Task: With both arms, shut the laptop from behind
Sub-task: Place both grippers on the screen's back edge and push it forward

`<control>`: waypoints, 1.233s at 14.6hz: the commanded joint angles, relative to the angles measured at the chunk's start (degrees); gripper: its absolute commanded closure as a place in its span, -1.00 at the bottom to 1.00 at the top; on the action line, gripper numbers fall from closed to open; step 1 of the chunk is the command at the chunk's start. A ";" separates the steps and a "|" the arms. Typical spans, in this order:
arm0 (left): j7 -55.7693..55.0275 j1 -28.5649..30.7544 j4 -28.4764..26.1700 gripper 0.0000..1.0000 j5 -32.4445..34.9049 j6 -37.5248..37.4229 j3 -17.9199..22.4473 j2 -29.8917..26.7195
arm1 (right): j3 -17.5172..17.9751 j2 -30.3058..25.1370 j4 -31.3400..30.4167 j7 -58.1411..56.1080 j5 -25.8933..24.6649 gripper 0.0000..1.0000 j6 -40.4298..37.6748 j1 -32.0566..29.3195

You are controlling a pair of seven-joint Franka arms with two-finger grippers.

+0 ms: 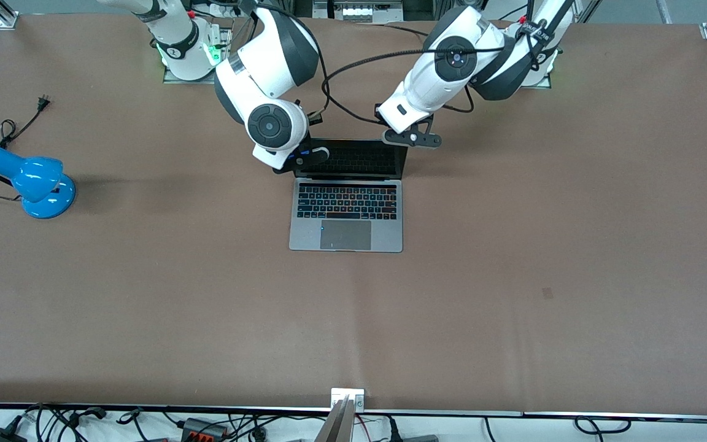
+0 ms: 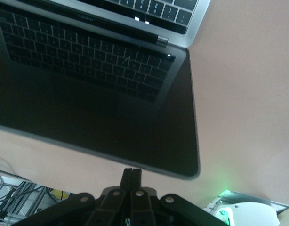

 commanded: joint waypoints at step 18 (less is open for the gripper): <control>0.97 2.42 2.29 0.99 13.21 16.45 0.56 9.20 | -1.02 6.71 7.36 0.74 -6.24 1.00 6.12 -2.31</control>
